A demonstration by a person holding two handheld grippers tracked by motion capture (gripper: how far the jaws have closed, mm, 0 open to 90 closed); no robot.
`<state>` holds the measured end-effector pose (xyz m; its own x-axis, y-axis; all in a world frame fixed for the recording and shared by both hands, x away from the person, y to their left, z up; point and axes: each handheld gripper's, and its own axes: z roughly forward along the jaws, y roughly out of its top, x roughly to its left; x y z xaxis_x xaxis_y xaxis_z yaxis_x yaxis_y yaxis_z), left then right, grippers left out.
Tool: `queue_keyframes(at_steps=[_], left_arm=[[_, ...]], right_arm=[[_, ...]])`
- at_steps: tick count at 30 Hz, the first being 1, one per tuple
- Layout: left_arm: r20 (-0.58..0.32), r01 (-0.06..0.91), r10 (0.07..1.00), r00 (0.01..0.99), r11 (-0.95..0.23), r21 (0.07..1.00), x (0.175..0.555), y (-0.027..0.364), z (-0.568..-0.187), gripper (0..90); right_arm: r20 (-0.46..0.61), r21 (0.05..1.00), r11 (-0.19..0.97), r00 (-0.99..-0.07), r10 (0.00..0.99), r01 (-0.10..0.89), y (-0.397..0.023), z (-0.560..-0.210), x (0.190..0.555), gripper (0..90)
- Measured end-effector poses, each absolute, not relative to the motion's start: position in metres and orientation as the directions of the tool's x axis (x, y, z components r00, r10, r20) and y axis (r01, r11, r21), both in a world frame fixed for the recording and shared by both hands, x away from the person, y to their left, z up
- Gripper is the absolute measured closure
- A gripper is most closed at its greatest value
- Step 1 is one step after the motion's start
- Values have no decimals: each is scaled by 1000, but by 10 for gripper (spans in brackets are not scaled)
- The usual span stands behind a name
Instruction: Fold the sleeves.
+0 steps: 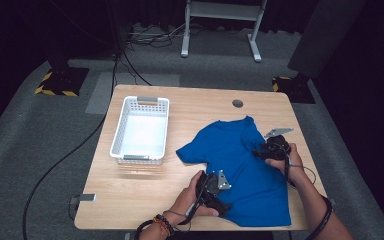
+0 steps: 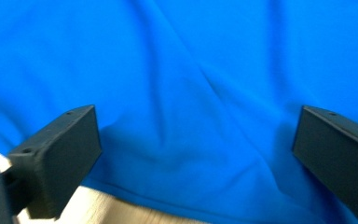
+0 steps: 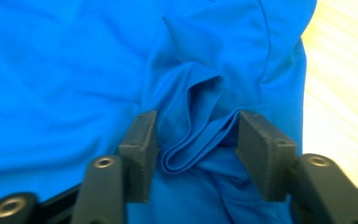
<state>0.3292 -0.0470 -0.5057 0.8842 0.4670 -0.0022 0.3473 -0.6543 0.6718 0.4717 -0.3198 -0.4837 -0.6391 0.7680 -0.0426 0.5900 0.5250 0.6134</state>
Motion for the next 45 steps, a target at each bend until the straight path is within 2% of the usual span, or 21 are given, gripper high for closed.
queue_keyframes(at_steps=[3,9,12,18,23,26,28,31,34,38,40,42,45], left_arm=[[14,326,462,887,-646,690,324,-39,-500,82],[6,344,492,871,-619,706,323,-24,-497,90],[25,348,497,867,-642,684,323,-26,-502,91],[-3,355,481,877,-642,680,316,-33,-505,89],[19,323,456,890,-658,680,305,-41,-504,92],[13,320,454,891,-647,692,304,-37,-501,83],[0,337,469,883,-635,695,307,-31,-501,84],[-30,373,492,870,-619,691,309,-27,-507,74],[-24,364,485,874,-622,693,305,-28,-507,69],[-30,371,491,871,-616,695,305,-27,-508,63],[-30,374,496,868,-613,696,304,-27,-508,60],[-28,380,505,863,-612,694,302,-26,-508,60],[-27,377,501,865,-613,695,301,-25,-508,59]], right_arm=[[-59,613,547,-657,751,570,-320,-480,467,404],[-97,665,556,-681,726,498,-322,-465,441,337],[-122,650,588,-697,706,481,-321,-468,429,331],[-102,606,610,-711,696,510,-321,-485,418,324],[-70,605,575,-682,728,551,-334,-487,417,318],[-85,604,584,-685,724,542,-335,-484,417,312],[-57,636,559,-690,722,532,-333,-478,416,285],[-62,674,543,-694,717,501,-325,-467,417,202],[-55,697,532,-705,707,480,-313,-458,420,116],[-51,726,517,-714,698,453,-294,-450,424,62],[-75,727,531,-720,690,434,-282,-450,427,57],[-98,725,549,-727,680,416,-269,-450,431,90],[-114,719,569,-740,663,399,-250,-451,436,79]])
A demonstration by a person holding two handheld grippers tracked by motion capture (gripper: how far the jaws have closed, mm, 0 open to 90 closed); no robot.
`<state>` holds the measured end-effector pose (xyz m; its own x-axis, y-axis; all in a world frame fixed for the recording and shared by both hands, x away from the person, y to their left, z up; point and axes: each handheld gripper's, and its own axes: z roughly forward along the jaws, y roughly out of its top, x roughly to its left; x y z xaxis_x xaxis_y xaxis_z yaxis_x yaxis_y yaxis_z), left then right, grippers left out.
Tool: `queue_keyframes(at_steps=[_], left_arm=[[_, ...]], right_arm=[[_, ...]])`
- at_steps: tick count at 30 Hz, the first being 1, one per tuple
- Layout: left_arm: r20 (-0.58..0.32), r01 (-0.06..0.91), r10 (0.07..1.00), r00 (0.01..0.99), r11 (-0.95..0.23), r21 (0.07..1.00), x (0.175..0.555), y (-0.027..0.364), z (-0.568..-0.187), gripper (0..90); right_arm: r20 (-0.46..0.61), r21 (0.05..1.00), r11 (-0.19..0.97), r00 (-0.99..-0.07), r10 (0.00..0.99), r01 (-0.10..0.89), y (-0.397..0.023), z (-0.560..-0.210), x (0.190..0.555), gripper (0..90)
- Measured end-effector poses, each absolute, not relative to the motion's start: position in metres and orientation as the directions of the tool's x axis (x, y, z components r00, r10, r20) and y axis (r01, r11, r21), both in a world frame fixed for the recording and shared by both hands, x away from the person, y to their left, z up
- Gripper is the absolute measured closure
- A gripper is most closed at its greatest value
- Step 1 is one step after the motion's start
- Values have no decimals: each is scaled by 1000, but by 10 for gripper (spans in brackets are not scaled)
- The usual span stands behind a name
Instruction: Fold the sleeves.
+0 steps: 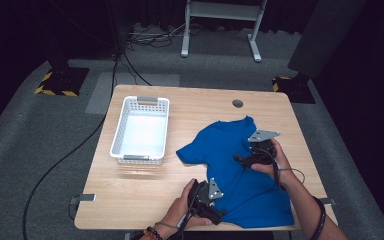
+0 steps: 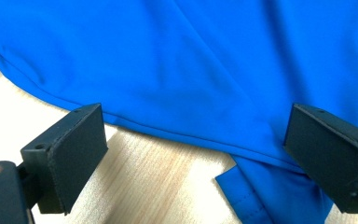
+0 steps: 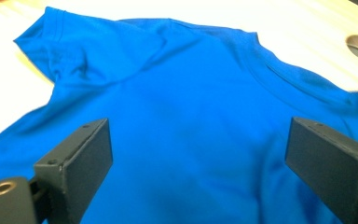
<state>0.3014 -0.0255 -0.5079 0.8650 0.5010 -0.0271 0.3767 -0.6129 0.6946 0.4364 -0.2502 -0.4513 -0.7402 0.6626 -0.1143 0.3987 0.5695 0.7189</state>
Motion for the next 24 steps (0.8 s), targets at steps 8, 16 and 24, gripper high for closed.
queue_keyframes(at_steps=[8,16,24], left_arm=[[-25,374,497,867,-618,692,303,-26,-508,44],[-21,370,490,871,-628,685,307,-33,-508,4],[-22,369,488,873,-631,683,307,-34,-508,3]], right_arm=[[-138,627,652,-763,631,426,-212,-468,456,91],[-8,569,609,-737,676,552,-231,-493,474,61],[-7,565,602,-726,687,564,-251,-494,475,37]])
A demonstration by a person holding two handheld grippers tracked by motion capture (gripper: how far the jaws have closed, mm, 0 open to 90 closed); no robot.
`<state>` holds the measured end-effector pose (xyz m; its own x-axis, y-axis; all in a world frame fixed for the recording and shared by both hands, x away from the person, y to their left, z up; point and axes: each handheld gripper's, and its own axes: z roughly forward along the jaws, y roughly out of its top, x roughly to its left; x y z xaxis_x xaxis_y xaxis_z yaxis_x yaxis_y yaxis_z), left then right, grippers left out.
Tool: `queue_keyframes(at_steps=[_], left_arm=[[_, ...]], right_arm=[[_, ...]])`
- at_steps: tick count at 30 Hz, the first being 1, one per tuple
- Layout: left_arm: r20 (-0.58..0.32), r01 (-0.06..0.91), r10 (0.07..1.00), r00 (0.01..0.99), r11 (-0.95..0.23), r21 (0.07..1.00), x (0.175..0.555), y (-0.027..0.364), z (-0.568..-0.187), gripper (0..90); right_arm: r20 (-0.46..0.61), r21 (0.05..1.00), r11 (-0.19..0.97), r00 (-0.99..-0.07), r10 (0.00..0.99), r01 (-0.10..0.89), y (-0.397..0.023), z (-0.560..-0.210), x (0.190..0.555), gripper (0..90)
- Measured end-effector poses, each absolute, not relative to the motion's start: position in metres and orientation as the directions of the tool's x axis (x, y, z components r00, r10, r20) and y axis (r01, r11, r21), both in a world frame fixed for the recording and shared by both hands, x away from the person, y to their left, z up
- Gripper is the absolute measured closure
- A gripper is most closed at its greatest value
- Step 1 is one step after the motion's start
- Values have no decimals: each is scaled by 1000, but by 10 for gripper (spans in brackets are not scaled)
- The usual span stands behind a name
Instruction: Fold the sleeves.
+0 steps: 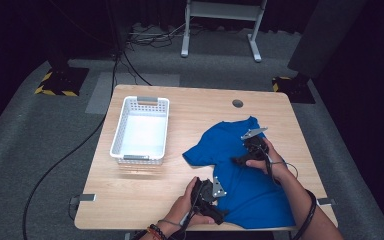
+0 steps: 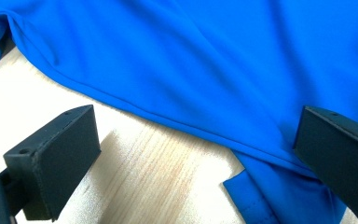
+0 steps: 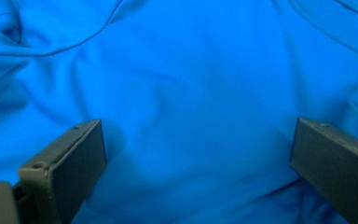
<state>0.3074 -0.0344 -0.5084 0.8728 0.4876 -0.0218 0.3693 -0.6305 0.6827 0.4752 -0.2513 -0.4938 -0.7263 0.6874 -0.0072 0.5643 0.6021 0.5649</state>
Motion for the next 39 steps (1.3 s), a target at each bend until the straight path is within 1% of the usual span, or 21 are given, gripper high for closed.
queue_keyframes(at_steps=[2,5,10,16,20,27,31,32,34,35,39], left_arm=[[-22,369,487,873,-631,683,307,-34,-508,3],[-23,371,491,871,-627,685,307,-35,-509,4],[-23,372,490,871,-628,683,306,-34,-508,5],[-21,368,485,874,-632,682,306,-33,-508,5],[-21,367,485,874,-631,683,305,-33,-508,5],[-23,366,483,876,-631,684,304,-32,-508,5],[-22,366,483,875,-631,684,304,-32,-509,5],[-22,365,483,875,-630,685,304,-32,-509,5],[-21,364,481,876,-633,684,304,-32,-508,5],[-21,364,481,876,-632,685,304,-32,-509,5],[-21,364,482,876,-631,685,304,-32,-509,5]], right_arm=[[-16,557,611,-728,685,562,-251,-493,475,38],[-70,557,651,-752,655,515,-246,-488,472,68],[-59,627,621,-766,640,470,-231,-472,470,70],[-85,628,663,-811,578,407,-196,-466,466,94],[-74,630,673,-834,548,387,-172,-466,464,99],[-89,613,718,-874,477,329,-131,-467,462,111],[-96,608,731,-885,455,310,-111,-470,463,144],[-96,603,737,-890,446,305,-106,-472,464,165],[-77,585,750,-900,429,308,-97,-480,466,183],[-72,574,757,-901,428,313,-94,-484,468,207],[-42,572,750,-901,431,332,-85,-488,472,270]])
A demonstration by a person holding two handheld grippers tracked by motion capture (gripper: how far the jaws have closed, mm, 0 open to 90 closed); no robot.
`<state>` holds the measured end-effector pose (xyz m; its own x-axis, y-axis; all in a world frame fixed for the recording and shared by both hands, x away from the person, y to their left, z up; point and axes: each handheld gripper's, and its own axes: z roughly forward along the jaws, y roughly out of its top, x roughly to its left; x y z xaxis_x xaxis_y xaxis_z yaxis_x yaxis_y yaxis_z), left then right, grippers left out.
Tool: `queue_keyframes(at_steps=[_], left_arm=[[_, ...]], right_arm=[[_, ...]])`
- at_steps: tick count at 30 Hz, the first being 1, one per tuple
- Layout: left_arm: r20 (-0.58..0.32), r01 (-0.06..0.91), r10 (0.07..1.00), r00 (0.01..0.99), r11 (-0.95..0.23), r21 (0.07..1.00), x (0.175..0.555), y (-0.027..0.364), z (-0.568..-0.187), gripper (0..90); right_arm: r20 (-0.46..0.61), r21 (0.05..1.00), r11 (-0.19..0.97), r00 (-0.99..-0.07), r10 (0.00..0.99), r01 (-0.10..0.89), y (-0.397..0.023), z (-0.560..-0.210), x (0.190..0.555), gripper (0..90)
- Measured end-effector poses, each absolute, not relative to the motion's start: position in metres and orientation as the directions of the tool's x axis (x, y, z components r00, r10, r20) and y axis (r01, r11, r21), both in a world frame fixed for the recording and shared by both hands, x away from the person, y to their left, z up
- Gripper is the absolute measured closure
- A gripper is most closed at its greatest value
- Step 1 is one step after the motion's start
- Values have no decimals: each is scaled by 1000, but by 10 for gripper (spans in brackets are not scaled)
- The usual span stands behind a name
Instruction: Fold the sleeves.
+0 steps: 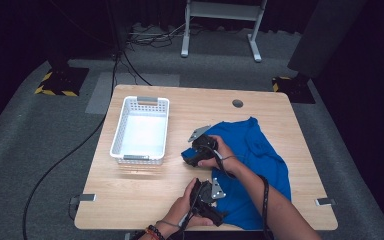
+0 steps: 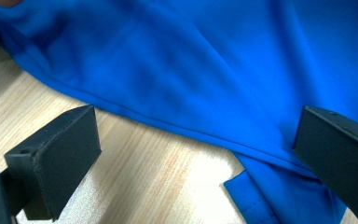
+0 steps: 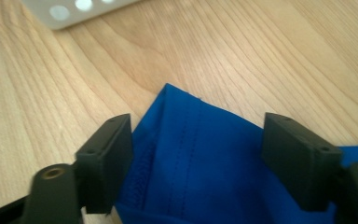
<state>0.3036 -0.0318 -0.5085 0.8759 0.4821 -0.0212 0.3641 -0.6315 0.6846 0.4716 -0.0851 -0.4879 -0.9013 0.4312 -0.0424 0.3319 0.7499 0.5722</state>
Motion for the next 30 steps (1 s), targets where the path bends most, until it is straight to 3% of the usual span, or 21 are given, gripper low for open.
queue_keyframes(at_steps=[2,9,12,24,30], left_arm=[[-22,365,482,876,-632,683,304,-32,-508,5],[-21,364,481,876,-632,684,304,-32,-509,5],[-21,363,481,876,-632,684,304,-32,-509,5],[-21,364,480,877,-635,682,304,-32,-508,5],[-21,364,480,877,-635,682,304,-32,-508,5]], right_arm=[[-44,572,753,-905,424,325,-83,-487,472,326],[-10,568,751,-910,415,337,-83,-483,474,736],[-11,572,744,-904,427,345,-83,-483,473,836],[17,713,604,-870,493,356,-131,-441,475,864],[9,732,582,-860,511,354,-150,-434,471,865]])
